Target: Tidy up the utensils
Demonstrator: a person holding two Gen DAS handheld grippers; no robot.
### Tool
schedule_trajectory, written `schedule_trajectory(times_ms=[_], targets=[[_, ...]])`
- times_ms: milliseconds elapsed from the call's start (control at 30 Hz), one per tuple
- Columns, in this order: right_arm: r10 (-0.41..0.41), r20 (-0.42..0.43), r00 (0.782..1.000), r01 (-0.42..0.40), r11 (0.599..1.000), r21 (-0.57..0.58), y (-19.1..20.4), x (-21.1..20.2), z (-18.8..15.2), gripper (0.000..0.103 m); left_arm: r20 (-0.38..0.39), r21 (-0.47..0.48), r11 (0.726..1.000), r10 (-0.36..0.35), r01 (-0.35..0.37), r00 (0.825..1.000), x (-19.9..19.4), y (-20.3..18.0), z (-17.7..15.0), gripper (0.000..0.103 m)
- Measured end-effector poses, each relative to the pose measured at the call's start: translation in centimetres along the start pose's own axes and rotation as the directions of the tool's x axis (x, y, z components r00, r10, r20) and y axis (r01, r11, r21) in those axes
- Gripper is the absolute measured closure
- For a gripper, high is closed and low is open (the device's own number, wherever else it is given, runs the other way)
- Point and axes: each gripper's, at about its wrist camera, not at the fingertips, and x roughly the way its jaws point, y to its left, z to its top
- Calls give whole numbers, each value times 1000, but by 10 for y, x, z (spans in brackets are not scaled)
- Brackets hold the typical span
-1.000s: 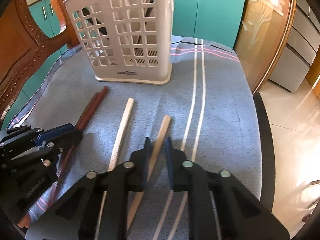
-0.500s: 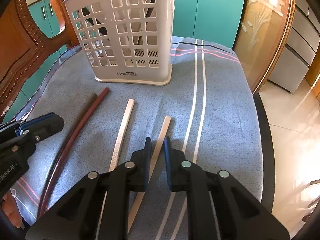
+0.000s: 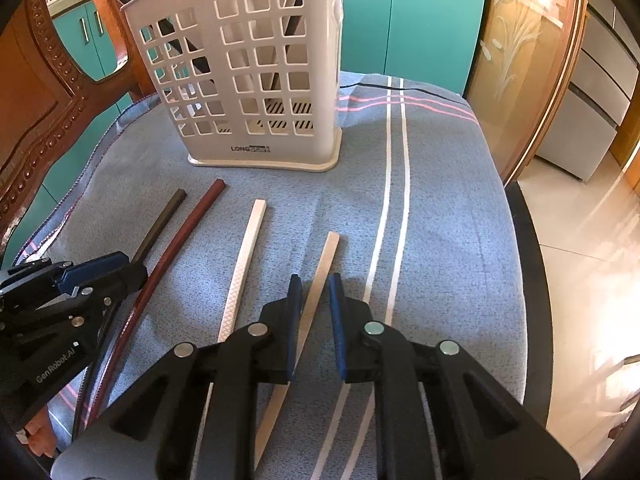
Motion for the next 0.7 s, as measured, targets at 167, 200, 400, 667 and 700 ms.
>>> schedule_trajectory(times_ms=[167,200,400,667,700], targets=[[-12,3,1000,12,1000,-11,2,0,0,86,2,18,1000,16,-16,1000,-1,-3,-2,79],[-14,3,1000,14,1000,-11,2,0,0,84,2,18,1000,17,-17,1000,-1,-4,-3,79],[-17,4,1000,17,1000,-3,0,-1,0,78,1,10,1000,18,-18,1000,0,-5,1,78],[-15,3,1000,15,1000,-4,2,-1,-1,71,1,22,1000,20,-20,1000,0,-7,0,70],[-15,4,1000,15,1000,-3,3,-1,-1,71,1,21,1000,20,-20,1000,0,-8,0,69]])
